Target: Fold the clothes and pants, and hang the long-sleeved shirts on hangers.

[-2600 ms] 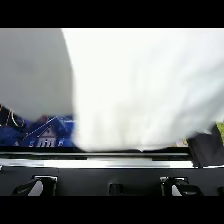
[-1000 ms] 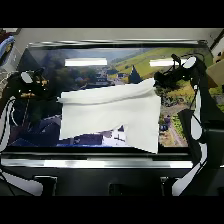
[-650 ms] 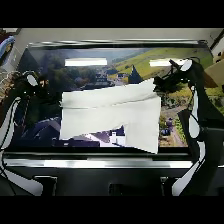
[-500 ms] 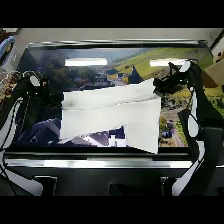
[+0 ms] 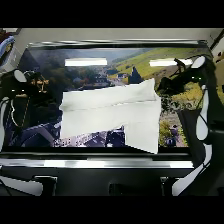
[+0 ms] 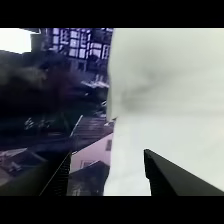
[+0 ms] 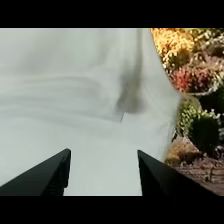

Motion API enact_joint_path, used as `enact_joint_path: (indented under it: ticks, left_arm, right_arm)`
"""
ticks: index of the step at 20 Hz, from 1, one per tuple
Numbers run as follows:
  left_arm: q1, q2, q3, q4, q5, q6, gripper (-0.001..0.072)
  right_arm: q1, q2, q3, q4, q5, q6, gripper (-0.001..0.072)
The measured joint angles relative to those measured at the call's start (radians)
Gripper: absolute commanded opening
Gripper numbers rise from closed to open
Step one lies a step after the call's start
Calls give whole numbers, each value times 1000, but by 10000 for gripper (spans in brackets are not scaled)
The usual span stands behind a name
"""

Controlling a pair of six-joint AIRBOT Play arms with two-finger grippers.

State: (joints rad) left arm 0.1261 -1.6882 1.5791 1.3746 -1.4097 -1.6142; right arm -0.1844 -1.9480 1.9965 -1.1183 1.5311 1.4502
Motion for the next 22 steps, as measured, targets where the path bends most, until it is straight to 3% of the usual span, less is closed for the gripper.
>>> enact_joint_path:
  ticks: [5, 12, 20, 22]
  left_arm:
    - [169, 180, -243, -67, -19, 39, 523]
    - [322, 353, -599, -280, 79, 112, 523]
    - [342, 377, -673, -348, 112, 131, 523]
    - [343, 378, -675, -351, 112, 132, 523]
  right_arm:
    - [-178, 187, -323, 101, 45, -90, 485]
    - [-278, 439, -929, 144, -72, -219, 484]
    - [-227, 479, -1202, 222, -187, -297, 475]
    - [-201, 481, -1237, 236, -212, -299, 332]
